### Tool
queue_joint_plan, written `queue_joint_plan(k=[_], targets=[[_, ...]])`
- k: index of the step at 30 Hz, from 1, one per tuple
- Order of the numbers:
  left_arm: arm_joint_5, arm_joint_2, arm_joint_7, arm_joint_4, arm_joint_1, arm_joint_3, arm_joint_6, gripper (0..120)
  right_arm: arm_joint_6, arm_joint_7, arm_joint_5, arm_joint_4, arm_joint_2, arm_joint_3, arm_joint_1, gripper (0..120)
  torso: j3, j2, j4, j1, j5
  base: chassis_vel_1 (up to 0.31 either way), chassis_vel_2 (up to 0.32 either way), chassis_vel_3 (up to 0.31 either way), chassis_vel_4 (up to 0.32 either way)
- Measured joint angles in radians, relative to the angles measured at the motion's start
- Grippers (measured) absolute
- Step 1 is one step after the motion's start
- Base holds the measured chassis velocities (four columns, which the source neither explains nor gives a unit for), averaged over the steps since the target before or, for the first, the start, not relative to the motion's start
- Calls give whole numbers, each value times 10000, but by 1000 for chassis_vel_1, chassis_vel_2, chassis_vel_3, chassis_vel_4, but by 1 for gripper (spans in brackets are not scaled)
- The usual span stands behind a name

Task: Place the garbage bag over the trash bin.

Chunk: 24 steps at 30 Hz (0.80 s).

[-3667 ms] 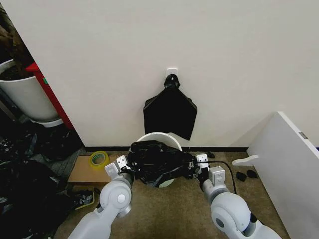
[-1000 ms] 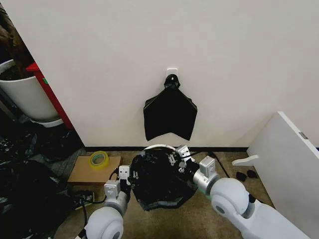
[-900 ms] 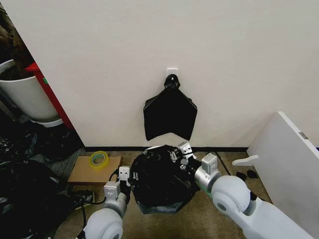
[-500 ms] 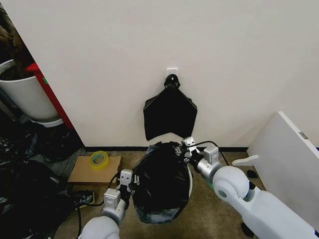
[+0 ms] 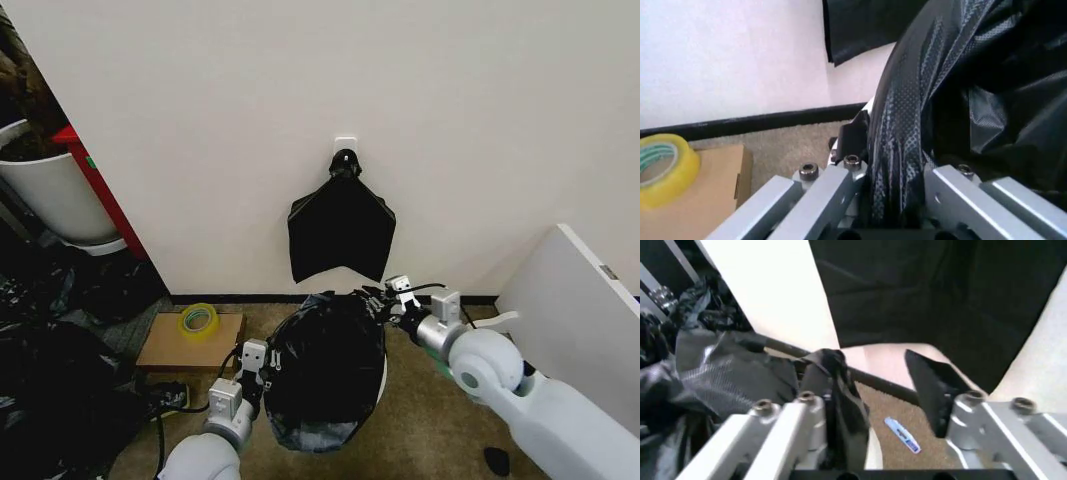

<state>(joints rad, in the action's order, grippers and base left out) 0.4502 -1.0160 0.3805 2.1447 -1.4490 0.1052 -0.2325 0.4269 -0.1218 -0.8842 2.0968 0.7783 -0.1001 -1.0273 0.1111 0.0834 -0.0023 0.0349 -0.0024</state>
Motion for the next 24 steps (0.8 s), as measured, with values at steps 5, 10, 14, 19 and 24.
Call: queue_joint_plan(k=[5, 10, 14, 19, 24], targets=[[262, 45, 86, -32, 6, 62, -73, 1, -123, 307, -297, 540, -278, -805, -593, 58, 0, 0, -2, 0, -1, 0, 0, 0, 0], [285, 78, 115, -42, 1, 111, -89, 1, 319, 290, -1377, 610, -321, -1282, -763, 77, 0, 0, 1, 0, 1, 0, 0, 0, 0], [408, 76, 154, 0, 5, 132, -120, 1, 840, 209, -2444, 563, -398, -1543, -790, 91, 0, 0, 1, 0, 4, 0, 0, 0, 0], [507, -21, 295, -25, 32, 226, -138, 1, 814, -232, -2551, 1107, -329, -1753, -1073, 99, 0, 0, 0, 0, -2, 0, 0, 0, 0], [569, -167, 364, -57, 40, 201, -138, 1, 840, -618, -1393, 2257, 7, -1761, -2140, 100, 0, 0, -2, 0, -2, 0, 0, 0, 0]])
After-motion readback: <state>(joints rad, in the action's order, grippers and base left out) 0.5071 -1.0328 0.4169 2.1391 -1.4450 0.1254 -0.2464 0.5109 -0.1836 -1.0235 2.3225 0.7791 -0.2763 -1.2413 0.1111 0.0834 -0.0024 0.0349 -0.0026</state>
